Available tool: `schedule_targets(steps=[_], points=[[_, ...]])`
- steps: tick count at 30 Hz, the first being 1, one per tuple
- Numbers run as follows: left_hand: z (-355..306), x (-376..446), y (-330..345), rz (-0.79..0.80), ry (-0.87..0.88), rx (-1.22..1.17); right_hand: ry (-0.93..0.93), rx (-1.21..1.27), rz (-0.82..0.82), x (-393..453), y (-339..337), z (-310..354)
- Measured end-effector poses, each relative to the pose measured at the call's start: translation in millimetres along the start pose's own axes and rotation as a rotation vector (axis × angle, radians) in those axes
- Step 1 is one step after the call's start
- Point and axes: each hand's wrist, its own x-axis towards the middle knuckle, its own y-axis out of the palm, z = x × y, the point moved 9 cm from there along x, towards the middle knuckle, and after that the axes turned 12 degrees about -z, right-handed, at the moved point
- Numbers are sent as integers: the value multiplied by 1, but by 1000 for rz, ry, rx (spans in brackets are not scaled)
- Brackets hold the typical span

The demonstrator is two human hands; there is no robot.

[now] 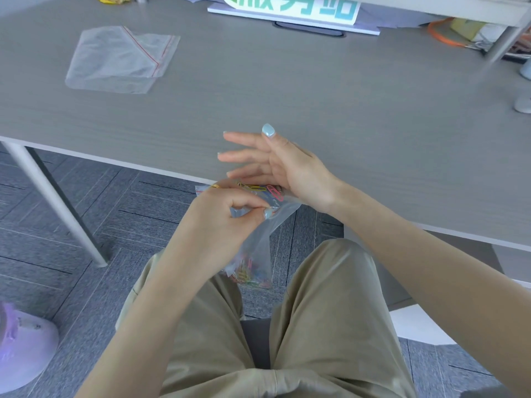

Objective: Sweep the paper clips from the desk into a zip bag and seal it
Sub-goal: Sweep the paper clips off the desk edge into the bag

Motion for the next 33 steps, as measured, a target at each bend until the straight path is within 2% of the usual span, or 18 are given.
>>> schedule_targets(steps=[2, 6, 8, 12, 16, 18, 24, 33], points=[[0, -1, 0, 2, -1, -1, -19, -31, -36, -2, 0, 3], [2, -3, -2, 1, -13, 7, -194, -172, -339, -9, -28, 17], [3, -4, -3, 6, -21, 8, -188, -330, -382, -14, -44, 15], [4, -7, -2, 26, -37, 8, -97, -687, -259, -35, -61, -1], [1, -6, 1, 38, -21, 27, -244, -1105, -22, -59, -45, -10], [-1, -5, 1, 39, -12, 26, -291, -1239, 74, -65, -36, -15], [-2, -4, 5, 55, -13, 29, -260, -1205, 104, -64, -27, -13], [-1, -2, 10, 73, 5, 12, -189, -867, 105, -18, 6, -3]])
